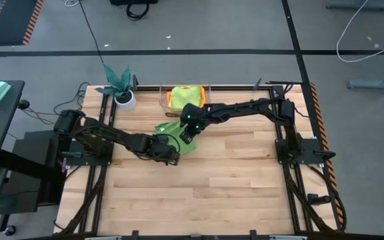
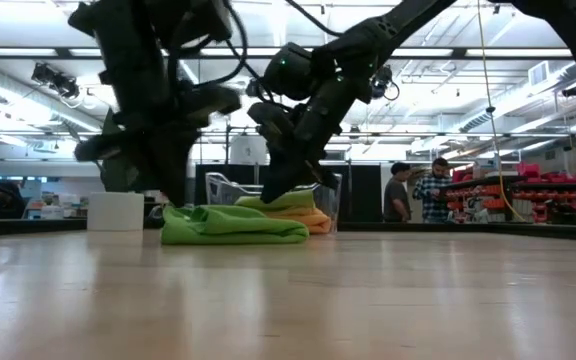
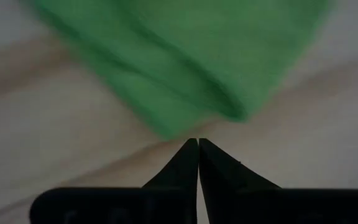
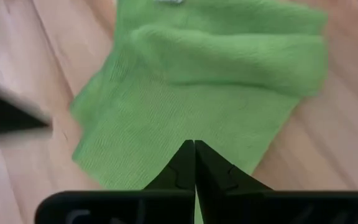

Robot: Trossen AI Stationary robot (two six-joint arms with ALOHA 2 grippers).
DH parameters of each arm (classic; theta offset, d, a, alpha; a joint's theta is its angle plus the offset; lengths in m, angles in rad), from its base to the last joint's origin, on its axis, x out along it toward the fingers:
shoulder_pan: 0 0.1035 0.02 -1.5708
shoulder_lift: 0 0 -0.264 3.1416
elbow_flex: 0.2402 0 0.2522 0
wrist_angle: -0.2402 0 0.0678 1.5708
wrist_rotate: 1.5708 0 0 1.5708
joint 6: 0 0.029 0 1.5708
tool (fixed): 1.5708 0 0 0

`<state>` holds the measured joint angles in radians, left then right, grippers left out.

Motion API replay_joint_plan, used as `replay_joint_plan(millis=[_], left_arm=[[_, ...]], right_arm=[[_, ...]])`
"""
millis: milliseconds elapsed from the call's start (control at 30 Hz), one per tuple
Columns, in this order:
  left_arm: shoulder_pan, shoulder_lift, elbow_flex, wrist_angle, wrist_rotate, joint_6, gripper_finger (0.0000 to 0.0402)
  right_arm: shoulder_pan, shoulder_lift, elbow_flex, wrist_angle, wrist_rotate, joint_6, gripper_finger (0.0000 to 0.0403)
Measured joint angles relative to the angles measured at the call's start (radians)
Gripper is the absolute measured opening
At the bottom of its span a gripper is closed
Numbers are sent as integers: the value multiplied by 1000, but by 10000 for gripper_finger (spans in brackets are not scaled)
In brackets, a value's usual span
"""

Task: Fold microfiber towels
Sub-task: Fold the green towel

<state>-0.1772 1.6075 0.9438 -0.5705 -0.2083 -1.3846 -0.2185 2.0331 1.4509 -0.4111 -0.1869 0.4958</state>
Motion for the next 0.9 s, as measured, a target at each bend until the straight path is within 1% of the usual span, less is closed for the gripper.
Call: replay_joint_plan(millis=[67, 167, 267, 367, 500, 700, 900], left_arm=[[12, -22, -2, -72, -16, -3, 17], [27, -54, -1, -167, -39, -20, 17], [39, -90, -1, -223, -63, -19, 20], [51, -125, -1, -254, -110, -18, 18], [78, -170, 0, -266, -160, 5, 13], [128, -213, -1, -274, -169, 81, 20], [158, -222, -1, -277, -169, 117, 21]], right_arm=[[15, 0, -8, 2, 23, -3, 4], [19, 0, -25, -8, 29, 2, 8], [23, 0, -72, -24, 34, 5, 5], [27, 0, -113, -13, 31, 13, 4], [35, -1, -141, -3, 30, 25, 3], [92, -3, -146, -35, 34, 41, 2], [189, -6, -144, -118, 33, 77, 2]])
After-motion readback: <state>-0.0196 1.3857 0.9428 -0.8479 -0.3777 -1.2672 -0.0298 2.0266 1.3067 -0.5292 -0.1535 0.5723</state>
